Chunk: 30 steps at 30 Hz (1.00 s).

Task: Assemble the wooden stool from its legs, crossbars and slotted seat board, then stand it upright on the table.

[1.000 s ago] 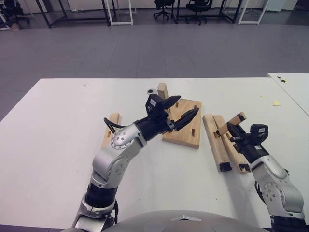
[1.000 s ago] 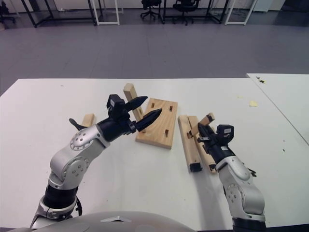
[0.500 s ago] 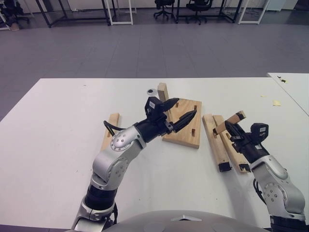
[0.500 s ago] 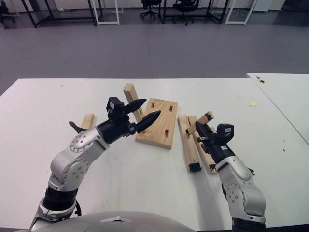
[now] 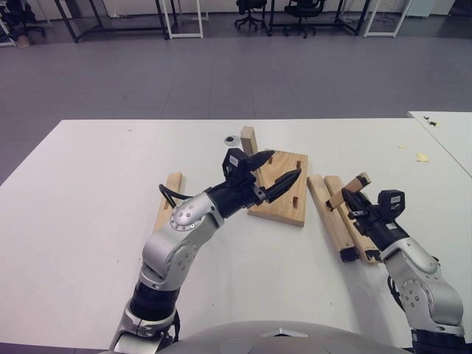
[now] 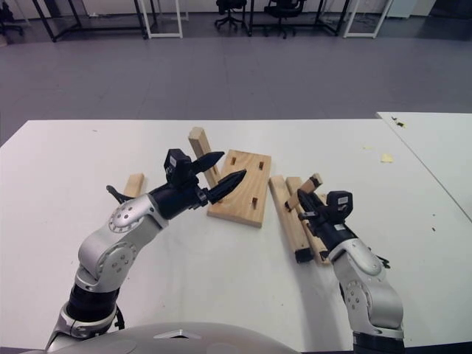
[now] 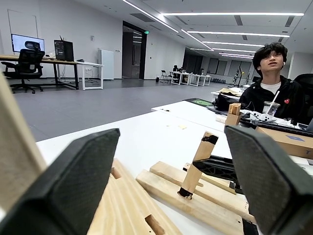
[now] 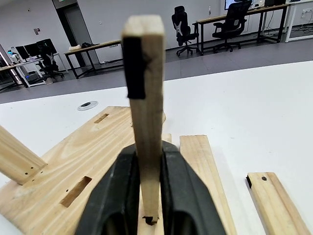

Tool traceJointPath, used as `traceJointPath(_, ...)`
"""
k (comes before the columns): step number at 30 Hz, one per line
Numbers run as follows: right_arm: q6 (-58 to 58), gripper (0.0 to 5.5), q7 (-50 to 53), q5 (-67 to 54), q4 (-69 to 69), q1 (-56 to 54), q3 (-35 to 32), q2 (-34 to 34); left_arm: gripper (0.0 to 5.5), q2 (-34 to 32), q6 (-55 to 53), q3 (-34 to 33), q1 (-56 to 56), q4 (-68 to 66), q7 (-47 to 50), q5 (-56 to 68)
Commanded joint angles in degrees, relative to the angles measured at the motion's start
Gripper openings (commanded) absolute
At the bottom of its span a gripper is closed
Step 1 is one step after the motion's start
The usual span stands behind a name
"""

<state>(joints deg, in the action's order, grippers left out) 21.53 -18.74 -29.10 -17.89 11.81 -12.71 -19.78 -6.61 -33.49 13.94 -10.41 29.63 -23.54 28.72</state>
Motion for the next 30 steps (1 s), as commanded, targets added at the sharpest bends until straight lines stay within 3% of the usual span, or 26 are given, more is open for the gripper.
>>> traceJointPath(1, 1.9, 0.41, 1.4, 6.0, 0.6, 0.7, 3.6, -1.8, 3.93, -0.3, 0.4, 0.4, -0.1, -0.3, 0.3, -0.8)
traceJointPath(7, 7.1, 0.41, 3.6, 13.5, -1.2, 2.6, 9.5, -4.0, 3.93, -0.7, 0.6, 1.0, 0.1, -0.3, 0.6, -1.8)
traceJointPath(15, 20.8, 0.41, 5.7, 10.1, 0.3, 1.2, 7.5, -3.8, 3.93, -1.0, 0.9, 1.6, -0.3, -0.8, 0.6, -3.0)
traceJointPath(20, 24.1, 0.41, 3.1, 11.7, 1.8, 3.3, 10.9, -8.1, 3.93, -0.9, 1.2, 2.1, -0.4, -1.1, 0.5, -3.7)
traceJointPath(24, 22.3, 0.41, 2.1, 12.0, 4.7, 5.9, 12.1, -9.5, 3.93, -1.0, 1.4, 2.4, -0.3, -1.2, 0.4, -4.1)
traceJointPath(30, 6.4, 0.41, -2.2, 7.9, 12.3, 8.3, 5.9, -4.1, 3.93, -1.3, 1.6, 2.3, -0.3, -1.4, 0.2, -4.1)
